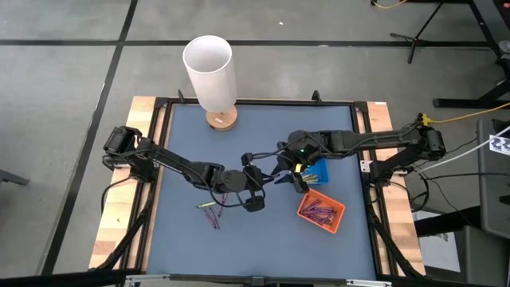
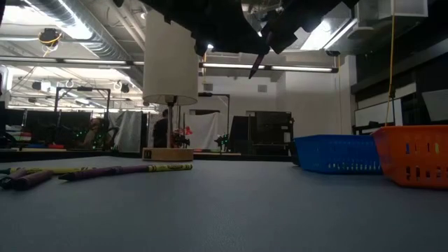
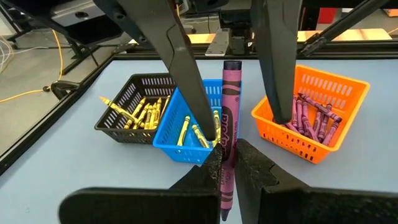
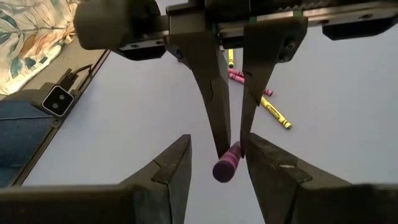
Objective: Sort crayons
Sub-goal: Put the purple crayon into the orange bin
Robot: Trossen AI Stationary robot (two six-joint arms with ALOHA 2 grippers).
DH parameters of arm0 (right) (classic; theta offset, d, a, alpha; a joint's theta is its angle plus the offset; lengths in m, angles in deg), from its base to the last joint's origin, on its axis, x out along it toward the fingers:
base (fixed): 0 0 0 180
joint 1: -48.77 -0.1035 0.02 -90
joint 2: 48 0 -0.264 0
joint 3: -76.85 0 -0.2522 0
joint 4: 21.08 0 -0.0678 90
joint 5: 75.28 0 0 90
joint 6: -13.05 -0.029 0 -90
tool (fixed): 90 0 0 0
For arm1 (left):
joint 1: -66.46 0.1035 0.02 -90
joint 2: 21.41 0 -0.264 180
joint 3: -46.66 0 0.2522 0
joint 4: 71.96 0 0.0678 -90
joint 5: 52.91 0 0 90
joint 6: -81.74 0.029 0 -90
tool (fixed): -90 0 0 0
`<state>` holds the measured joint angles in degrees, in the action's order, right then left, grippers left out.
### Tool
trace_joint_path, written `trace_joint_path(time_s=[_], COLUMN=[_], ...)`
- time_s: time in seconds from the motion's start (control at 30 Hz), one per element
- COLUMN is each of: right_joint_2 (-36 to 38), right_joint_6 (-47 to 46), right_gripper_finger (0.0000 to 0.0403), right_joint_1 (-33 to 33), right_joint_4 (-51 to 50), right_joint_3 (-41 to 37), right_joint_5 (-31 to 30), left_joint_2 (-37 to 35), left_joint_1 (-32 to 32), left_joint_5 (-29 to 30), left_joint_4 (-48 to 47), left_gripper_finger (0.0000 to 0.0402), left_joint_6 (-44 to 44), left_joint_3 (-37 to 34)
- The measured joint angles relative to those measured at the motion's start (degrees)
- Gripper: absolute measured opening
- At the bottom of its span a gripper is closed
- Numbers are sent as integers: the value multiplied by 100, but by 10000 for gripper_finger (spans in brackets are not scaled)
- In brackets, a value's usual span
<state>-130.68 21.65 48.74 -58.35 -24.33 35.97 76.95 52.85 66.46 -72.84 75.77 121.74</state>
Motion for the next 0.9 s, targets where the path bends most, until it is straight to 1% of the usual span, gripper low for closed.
trace_joint_path(time_s=[0.2, 0.3, 0.37, 0.6, 0.7, 0.8, 0.9], right_joint_2=[0, 0, 0, 0, 0, 0, 0], right_joint_6=[0, 0, 0, 6, 15, 15, -6], right_gripper_finger=[149, 139, 123, 45, 21, 15, 25], right_joint_1=[0, 0, 0, 2, 7, 7, 7], right_joint_4=[-12, -23, -25, -26, -26, -27, -35], right_joint_3=[0, 0, 0, 2, 4, 4, 4], right_joint_5=[0, 2, 2, -18, -26, -26, -20], left_joint_2=[0, 0, 0, 2, 4, 4, 4], left_joint_1=[0, 0, 0, 0, -2, -2, -3], left_joint_5=[0, 0, 0, -23, -35, -37, -69], left_joint_4=[0, 0, 0, 9, 9, 7, 9], left_gripper_finger=[8, 8, 8, 8, 9, 15, 29], left_joint_6=[4, 5, 5, -18, -30, -26, -5], left_joint_3=[0, 0, 0, 0, 0, 0, 0])
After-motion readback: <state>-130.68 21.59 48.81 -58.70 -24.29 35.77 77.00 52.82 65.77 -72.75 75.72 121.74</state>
